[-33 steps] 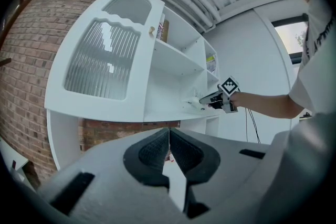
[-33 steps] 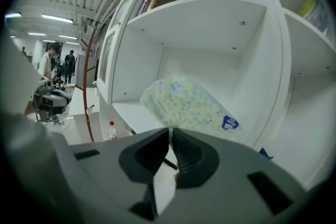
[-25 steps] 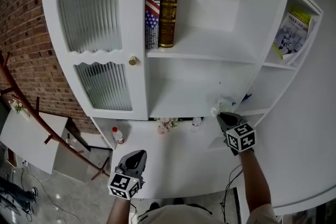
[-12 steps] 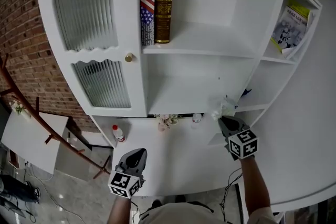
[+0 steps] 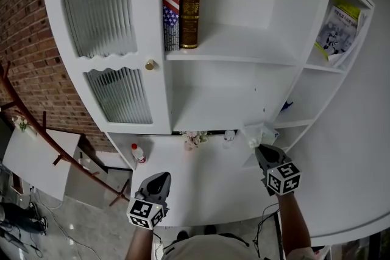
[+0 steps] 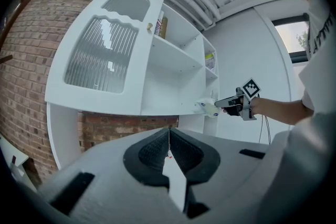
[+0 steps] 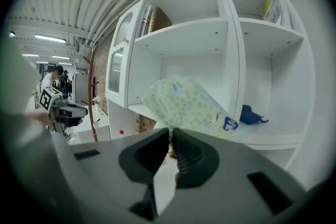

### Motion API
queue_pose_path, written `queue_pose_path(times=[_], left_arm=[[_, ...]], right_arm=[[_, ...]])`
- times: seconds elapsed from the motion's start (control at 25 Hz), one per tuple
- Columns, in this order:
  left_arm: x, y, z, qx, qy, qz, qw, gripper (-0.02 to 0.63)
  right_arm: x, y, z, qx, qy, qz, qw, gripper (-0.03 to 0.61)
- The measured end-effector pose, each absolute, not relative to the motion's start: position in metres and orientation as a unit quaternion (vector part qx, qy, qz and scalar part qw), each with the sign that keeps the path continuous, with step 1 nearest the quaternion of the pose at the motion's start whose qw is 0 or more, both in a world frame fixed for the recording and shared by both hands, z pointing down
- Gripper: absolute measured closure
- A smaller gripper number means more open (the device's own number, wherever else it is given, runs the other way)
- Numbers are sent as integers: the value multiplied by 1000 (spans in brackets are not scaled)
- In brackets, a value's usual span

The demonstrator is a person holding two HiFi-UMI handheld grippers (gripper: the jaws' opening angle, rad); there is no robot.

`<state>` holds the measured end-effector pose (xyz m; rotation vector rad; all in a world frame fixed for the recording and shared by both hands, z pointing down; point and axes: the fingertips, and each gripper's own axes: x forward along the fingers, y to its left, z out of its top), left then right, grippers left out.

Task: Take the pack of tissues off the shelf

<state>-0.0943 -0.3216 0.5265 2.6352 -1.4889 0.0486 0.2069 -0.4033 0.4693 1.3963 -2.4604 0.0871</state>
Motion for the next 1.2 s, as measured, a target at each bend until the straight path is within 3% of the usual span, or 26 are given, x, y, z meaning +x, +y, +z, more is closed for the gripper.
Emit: queue_pose_path(times=[1.2], left_arm=[[-97, -323, 541, 852, -520, 15, 58, 588]], right_arm=[[227, -357, 517, 509, -853, 64, 95, 537]])
